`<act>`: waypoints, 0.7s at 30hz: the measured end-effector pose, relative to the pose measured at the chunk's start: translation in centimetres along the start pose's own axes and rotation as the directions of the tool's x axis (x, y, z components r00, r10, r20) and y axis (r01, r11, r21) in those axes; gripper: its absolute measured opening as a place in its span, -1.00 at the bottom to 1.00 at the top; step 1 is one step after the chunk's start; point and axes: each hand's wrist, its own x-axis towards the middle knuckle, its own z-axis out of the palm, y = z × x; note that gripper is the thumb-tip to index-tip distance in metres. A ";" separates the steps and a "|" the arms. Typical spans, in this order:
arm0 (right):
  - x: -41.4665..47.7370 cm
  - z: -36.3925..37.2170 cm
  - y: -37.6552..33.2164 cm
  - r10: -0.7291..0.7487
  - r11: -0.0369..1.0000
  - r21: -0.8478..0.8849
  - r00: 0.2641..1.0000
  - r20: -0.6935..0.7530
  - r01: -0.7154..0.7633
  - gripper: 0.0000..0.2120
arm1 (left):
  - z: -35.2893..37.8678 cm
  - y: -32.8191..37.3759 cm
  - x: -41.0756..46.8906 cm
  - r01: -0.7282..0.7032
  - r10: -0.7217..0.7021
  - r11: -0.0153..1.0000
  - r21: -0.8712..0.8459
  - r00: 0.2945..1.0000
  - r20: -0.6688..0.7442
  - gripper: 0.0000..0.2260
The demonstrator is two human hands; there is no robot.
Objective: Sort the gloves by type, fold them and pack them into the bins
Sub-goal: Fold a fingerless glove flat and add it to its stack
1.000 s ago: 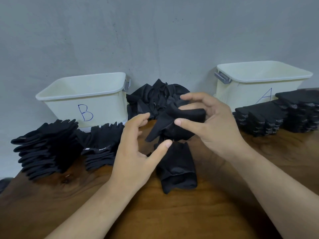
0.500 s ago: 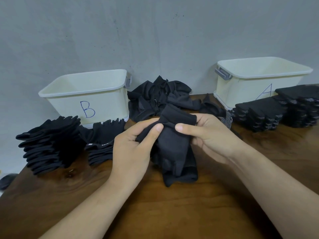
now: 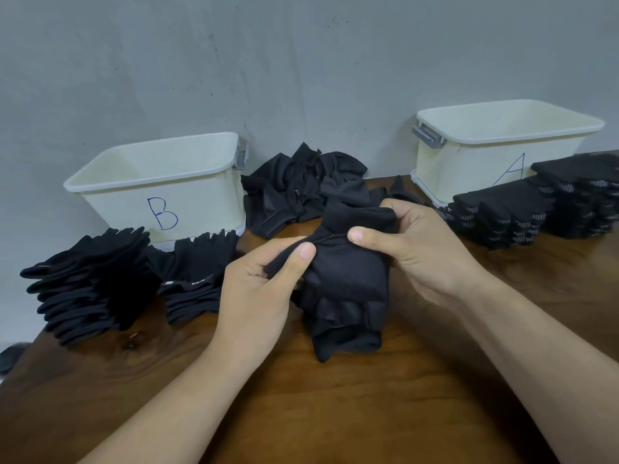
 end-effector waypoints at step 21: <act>2.8 0.8 1.6 -0.053 0.991 -0.120 0.994 0.093 0.064 -0.76 | -2.3 -3.2 1.6 0.082 -0.109 0.899 0.430 0.993 0.039 -0.79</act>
